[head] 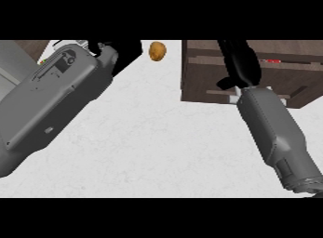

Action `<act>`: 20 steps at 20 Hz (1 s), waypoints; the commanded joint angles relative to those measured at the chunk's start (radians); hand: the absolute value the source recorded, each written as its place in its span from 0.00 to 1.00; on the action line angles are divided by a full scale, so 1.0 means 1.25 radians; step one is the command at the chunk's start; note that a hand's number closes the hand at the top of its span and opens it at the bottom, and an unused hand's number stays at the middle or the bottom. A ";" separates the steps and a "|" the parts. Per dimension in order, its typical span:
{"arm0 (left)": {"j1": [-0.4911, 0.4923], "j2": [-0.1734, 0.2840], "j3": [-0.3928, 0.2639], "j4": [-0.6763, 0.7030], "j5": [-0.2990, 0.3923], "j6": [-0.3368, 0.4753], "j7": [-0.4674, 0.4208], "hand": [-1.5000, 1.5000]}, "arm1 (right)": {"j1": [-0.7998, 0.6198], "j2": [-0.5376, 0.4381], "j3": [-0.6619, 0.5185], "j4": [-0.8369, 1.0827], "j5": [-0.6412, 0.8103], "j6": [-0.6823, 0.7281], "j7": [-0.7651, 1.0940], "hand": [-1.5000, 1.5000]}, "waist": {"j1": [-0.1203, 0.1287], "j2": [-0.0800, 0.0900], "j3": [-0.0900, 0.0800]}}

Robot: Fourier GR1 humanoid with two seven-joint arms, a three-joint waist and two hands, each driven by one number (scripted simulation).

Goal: Pick up the can, place it into the drawer and close the drawer

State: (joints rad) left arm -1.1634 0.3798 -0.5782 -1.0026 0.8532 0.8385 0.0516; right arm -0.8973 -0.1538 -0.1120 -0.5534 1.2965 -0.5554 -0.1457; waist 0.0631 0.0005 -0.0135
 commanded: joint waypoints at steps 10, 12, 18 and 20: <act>0.059 0.041 -0.004 -0.112 -0.038 0.008 0.034 0.00 | -0.177 -0.038 -0.064 0.220 0.013 -0.101 0.043 0.00 | 0.027 0.021 0.012; 0.027 0.049 -0.006 -0.125 -0.036 0.029 0.081 0.00 | -0.209 -0.063 -0.068 0.230 0.013 -0.079 0.039 0.00 | 0.033 0.020 0.013; 0.047 0.091 0.007 -0.156 -0.040 -0.007 0.086 0.00 | -0.250 -0.101 -0.079 0.262 0.013 -0.069 0.041 0.00 | 0.044 0.029 0.013; 0.053 0.076 0.001 -0.166 -0.042 0.005 0.092 0.00 | -0.260 -0.083 -0.080 0.280 0.014 -0.057 0.050 0.00 | 0.046 0.030 0.013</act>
State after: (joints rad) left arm -1.0998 0.4680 -0.5752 -1.1878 0.8061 0.8446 0.1516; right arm -1.1467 -0.2381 -0.1957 -0.2074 1.3198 -0.6259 -0.1042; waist 0.1031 0.0422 0.0097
